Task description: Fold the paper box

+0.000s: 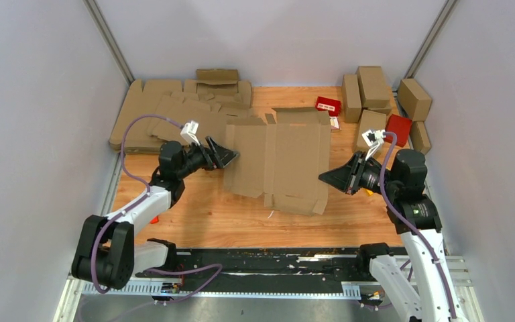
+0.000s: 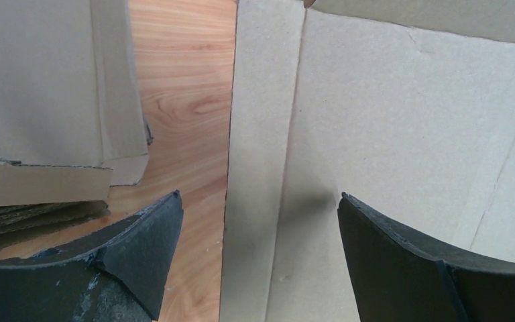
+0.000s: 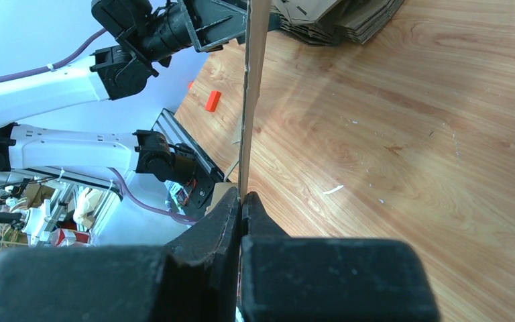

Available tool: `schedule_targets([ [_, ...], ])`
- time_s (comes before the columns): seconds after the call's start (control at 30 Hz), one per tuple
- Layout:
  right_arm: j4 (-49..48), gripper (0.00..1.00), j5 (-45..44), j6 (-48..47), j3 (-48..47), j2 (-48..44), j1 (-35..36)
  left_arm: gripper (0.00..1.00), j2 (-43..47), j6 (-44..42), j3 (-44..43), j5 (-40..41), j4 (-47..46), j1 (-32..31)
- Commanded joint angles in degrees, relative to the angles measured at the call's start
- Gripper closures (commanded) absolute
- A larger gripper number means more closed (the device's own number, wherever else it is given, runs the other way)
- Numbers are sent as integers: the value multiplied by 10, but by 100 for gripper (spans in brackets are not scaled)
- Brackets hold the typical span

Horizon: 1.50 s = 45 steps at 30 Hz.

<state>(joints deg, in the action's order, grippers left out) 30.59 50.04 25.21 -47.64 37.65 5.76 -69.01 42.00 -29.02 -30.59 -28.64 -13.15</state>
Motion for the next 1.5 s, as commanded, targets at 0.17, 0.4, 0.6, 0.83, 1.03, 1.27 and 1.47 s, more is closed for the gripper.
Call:
schedule_targets([
  [0.17, -10, 100, -43, -17, -8, -9, 0, 42, -36, 136, 42, -135, -323, 3],
  [0.4, -25, 100, -86, -27, 38, 8, 0, 81, -24, 122, 55, -126, -318, 3],
  [0.6, -23, 100, -166, -35, 63, 17, 0, 100, -15, 74, 45, -106, -246, 3],
  [0.83, -34, 100, -204, -47, 93, 47, 0, 100, 33, -28, 36, 0, -57, -4],
  [1.03, -61, 100, -247, -48, 123, 96, 0, 100, 10, -25, 32, -12, -63, -12],
  [1.27, -84, 99, -256, -48, 148, 173, 0, 100, -47, 32, 30, -65, -138, -21],
  [1.47, -111, 89, -277, -48, 165, 211, 7, 100, -46, 10, 19, -60, -114, -40],
])
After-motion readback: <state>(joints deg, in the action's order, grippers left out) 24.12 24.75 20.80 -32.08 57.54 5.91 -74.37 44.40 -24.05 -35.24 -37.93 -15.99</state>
